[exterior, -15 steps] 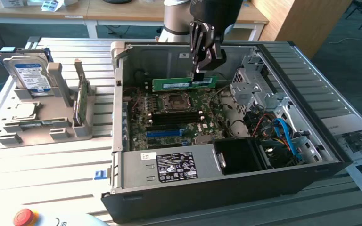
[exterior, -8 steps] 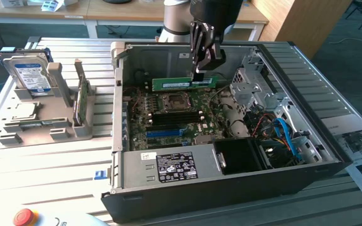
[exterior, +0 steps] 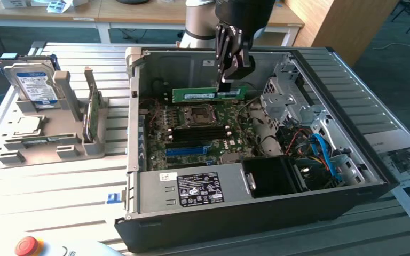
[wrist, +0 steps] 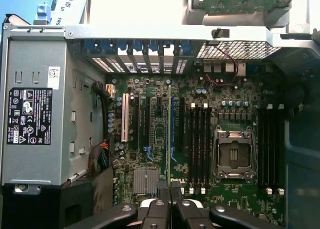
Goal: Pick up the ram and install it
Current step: 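Pick up the ram and move it above insertion slot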
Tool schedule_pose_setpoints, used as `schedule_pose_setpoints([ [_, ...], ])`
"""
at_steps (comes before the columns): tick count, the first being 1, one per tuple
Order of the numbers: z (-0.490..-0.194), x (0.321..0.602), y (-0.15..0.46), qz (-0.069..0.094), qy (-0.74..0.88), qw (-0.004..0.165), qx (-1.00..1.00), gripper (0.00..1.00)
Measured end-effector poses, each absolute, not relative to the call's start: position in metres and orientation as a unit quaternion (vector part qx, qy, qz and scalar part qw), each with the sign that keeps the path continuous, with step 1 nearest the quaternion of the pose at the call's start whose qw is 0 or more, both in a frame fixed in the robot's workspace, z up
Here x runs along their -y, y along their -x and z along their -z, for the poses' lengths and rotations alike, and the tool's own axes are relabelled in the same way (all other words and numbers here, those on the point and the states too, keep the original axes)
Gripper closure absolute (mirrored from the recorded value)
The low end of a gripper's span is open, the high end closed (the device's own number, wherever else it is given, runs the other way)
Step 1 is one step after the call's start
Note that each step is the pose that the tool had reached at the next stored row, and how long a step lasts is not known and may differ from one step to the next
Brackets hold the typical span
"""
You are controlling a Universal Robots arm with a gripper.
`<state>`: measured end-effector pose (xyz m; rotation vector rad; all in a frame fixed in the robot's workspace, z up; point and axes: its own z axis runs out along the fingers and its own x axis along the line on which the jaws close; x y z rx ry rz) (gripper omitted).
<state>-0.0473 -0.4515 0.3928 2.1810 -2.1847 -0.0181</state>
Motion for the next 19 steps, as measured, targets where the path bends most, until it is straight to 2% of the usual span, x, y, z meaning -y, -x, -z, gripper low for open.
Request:
schedule_pose_setpoints([
  [19, -0.39, 0.434, 0.041, 0.006, -0.706, 0.027, 0.707, 0.88],
])
